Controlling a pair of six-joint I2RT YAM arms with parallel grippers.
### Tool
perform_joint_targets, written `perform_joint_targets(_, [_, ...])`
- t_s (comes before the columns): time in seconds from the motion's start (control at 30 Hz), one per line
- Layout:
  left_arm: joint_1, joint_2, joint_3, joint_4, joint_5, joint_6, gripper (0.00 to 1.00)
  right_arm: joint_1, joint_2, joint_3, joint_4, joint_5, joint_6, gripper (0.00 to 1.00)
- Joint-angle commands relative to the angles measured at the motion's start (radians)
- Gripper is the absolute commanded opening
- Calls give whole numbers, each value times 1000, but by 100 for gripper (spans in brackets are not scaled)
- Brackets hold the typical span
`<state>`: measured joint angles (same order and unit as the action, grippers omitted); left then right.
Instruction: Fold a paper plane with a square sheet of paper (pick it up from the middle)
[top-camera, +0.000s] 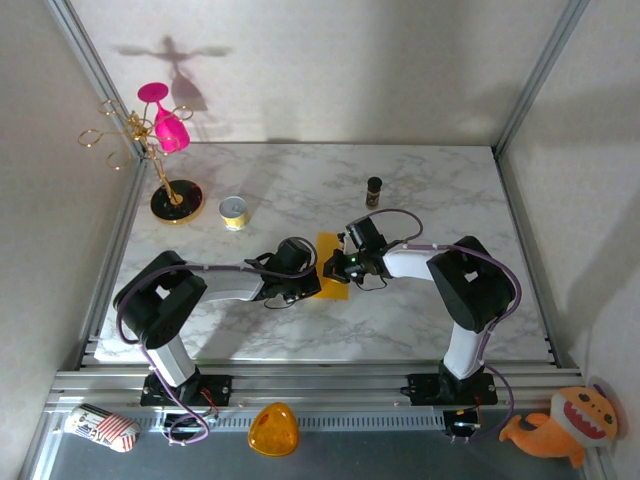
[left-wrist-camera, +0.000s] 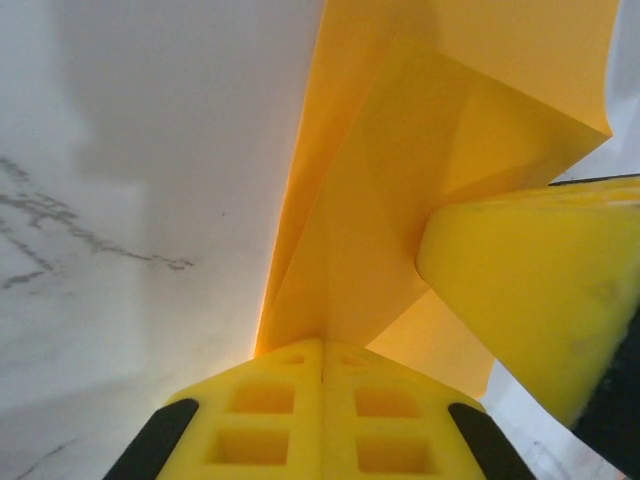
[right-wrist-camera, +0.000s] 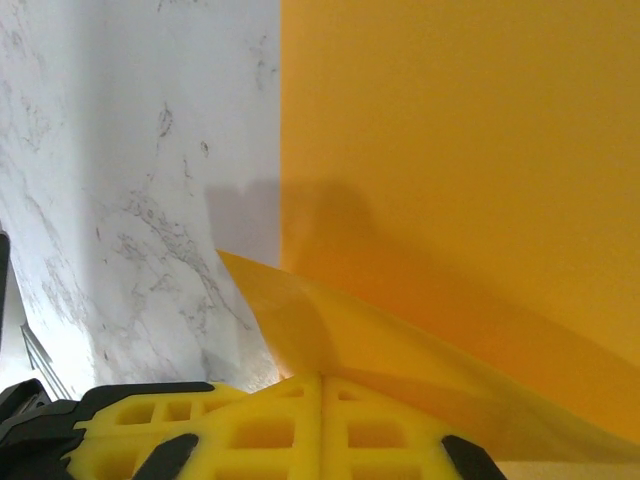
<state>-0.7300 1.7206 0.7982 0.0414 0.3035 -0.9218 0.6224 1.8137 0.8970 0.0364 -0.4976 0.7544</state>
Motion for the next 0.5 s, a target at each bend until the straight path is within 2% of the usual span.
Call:
perform_joint_targets(0.0, [-3, 11, -20, -54, -40, -14, 0, -5, 25, -6, -22, 6, 0, 4])
perform_joint_targets(0.33, [-3, 6, -36, -76, -46, -21, 0, -12, 73, -3, -31, 25, -23, 4])
perform_joint_targets(0.47, [-2, 7, -56, -133, -67, -34, 0, -56, 69, -28, 4, 24, -56, 4])
